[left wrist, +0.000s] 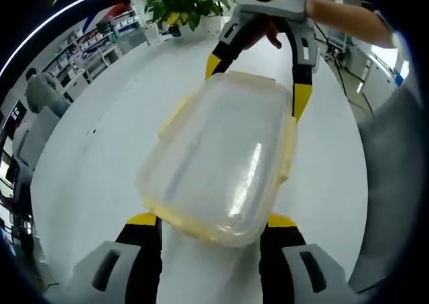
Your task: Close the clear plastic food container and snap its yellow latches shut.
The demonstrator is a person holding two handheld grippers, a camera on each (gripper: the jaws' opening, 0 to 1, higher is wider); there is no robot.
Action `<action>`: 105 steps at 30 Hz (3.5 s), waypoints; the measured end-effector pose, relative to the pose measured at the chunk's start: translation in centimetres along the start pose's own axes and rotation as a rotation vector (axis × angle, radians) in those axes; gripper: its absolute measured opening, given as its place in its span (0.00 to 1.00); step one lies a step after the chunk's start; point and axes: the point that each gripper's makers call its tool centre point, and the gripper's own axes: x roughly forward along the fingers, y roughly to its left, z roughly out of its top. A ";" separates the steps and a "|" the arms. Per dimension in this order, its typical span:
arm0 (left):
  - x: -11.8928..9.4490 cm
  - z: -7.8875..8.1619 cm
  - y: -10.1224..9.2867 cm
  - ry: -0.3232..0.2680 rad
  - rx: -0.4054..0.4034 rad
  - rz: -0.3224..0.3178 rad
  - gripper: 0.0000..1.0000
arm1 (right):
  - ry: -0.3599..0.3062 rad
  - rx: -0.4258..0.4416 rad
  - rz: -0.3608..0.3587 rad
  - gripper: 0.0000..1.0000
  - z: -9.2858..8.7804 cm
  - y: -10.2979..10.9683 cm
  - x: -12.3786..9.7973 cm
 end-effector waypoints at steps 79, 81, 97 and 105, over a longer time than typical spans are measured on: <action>-8.7 -0.3 1.3 -0.203 -0.084 0.205 0.72 | -0.076 0.027 -0.168 0.83 2.6 1.9 -5.4; -9.6 -0.2 0.5 -0.245 -0.139 0.217 0.74 | -0.089 0.039 -0.185 0.83 2.2 2.5 -5.8; -14.9 -4.7 -8.4 -0.366 -0.336 0.263 0.74 | -0.219 0.185 -0.344 0.84 -1.4 11.3 -9.1; -14.5 -6.2 -12.8 -0.340 -0.357 0.222 0.73 | -0.249 0.250 -0.411 0.82 -3.7 14.6 -9.8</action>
